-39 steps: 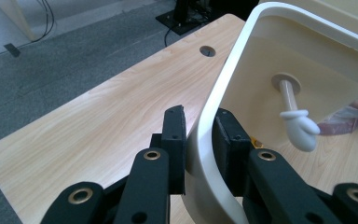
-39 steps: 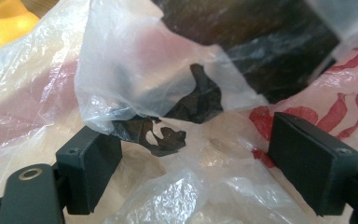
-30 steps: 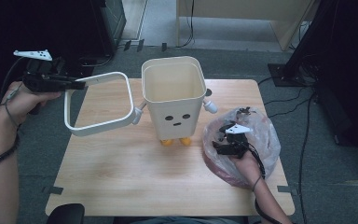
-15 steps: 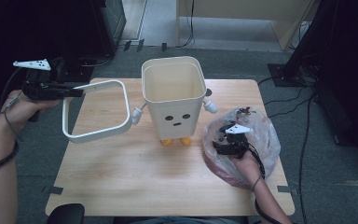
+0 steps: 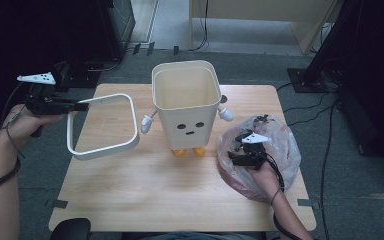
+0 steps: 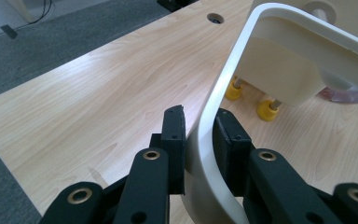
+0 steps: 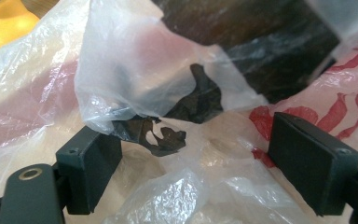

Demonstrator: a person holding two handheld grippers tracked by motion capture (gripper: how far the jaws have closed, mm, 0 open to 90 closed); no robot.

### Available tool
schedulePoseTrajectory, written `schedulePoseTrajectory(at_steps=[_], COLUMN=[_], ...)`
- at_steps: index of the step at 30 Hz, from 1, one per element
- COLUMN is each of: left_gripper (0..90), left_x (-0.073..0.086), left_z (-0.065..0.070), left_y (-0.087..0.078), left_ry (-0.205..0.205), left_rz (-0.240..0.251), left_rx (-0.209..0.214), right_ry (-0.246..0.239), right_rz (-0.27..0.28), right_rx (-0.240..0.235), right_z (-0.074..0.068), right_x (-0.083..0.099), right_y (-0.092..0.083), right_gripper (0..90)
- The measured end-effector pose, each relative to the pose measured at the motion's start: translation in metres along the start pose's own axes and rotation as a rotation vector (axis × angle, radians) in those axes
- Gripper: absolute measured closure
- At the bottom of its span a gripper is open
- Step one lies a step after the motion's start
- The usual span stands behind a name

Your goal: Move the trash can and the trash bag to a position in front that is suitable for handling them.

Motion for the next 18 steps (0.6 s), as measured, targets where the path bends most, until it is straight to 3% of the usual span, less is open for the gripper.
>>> schedulePoseTrajectory(at_steps=[10,18], left_gripper=[76.2,76.1], left_x=[0.015,0.03], left_z=[-0.002,-0.002], left_y=[0.01,0.024], left_ry=[0.014,-0.004], left_rz=[-0.008,-0.018], left_rx=[-0.006,0.011], right_ry=[-0.001,0.0], right_rz=[0.0,0.0], right_rx=[0.0,0.0], right_z=[0.0,0.0], right_x=[0.0,0.0], right_y=[0.0,0.0], right_gripper=[17.4,17.4])
Point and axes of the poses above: each handheld gripper's, and its own axes: y roughly forward along the jaws, x roughly out of its underside, z roughly to its right, the point moved 10 cm from there along y, roughly forward along the jaws
